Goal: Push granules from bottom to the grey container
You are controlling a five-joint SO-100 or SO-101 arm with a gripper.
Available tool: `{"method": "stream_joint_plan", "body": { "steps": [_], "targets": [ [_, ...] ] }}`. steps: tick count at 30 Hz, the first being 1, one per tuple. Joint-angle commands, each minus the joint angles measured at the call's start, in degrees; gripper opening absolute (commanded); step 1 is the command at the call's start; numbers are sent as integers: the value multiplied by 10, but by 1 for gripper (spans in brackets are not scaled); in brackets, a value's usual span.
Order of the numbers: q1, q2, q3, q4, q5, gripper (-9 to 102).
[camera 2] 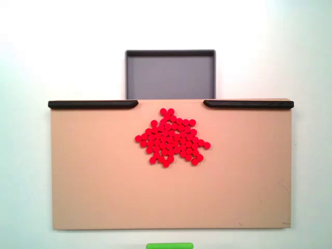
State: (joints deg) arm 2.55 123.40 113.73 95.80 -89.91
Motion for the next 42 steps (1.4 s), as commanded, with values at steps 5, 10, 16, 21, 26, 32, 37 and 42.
{"method": "stream_joint_plan", "body": {
  "steps": [5, 10, 16, 21, 26, 32, 37, 42],
  "targets": [
    [-18, 11, -4, -4, -1, 0],
    [-23, 12, -4, -4, -1, 0],
    [-22, 19, -4, -4, -1, 0],
    [-18, 16, -4, -4, -1, 0],
    [-24, 11, -4, -4, -1, 0],
    [-24, 10, -4, -4, -1, 0],
    [-21, 6, -4, -4, -1, 0],
    [-15, 10, -4, -4, -4, 0]
  ]
}}
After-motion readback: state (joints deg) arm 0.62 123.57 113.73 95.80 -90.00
